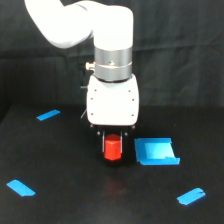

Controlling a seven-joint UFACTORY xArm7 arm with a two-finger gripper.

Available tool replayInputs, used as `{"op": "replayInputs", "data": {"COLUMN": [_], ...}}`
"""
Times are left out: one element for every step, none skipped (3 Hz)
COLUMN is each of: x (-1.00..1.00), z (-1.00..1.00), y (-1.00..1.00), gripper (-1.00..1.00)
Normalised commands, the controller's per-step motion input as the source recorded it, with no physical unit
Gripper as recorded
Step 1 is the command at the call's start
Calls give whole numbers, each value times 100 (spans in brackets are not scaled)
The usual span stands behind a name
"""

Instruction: Pick up the red object from the table

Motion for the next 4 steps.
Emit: {"op": "replayInputs", "data": {"x": [-7,-8,-7,-5], "z": [71,86,92,93], "y": [1,2,4,1], "gripper": [-99,-100,-100,-100]}}
